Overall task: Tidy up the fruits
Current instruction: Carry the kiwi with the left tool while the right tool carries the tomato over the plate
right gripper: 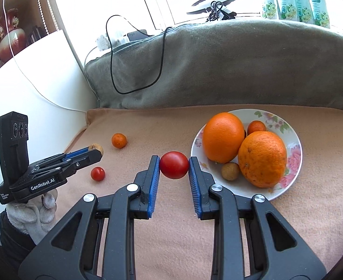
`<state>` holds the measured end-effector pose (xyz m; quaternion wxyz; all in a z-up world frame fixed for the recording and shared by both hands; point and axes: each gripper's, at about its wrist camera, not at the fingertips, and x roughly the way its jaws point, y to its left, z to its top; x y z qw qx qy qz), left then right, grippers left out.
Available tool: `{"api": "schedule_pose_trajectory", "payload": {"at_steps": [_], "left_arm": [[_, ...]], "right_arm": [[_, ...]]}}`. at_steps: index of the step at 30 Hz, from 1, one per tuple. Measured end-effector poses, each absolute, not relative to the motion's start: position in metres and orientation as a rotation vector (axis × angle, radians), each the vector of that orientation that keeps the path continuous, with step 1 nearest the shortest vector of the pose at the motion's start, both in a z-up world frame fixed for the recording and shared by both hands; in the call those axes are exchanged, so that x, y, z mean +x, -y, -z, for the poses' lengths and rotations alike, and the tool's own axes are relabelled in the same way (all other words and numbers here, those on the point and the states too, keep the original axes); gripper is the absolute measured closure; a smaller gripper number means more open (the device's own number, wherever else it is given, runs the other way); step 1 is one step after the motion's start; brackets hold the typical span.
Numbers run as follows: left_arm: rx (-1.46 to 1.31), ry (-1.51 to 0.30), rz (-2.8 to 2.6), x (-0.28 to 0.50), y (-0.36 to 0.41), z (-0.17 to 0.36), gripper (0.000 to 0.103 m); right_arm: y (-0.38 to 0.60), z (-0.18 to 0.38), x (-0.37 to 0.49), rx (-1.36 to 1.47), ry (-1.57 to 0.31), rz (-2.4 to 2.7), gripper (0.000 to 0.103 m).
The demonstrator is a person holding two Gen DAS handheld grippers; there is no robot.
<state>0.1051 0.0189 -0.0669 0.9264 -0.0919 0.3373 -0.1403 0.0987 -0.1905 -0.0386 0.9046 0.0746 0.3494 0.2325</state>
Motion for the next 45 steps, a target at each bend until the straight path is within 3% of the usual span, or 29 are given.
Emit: {"api": "schedule_pose_trajectory", "payload": {"at_steps": [15,45], "left_arm": [[-0.16,-0.692,0.392,0.111,0.034,0.059,0.077],[-0.096,-0.748,0.48,0.144,0.11,0.072,0.077]], "right_arm": [[0.259,0.024,0.104,0.191,-0.683,-0.361,0.077],[0.296,0.042,0.158,0.217,-0.74,-0.289,0.077]]}}
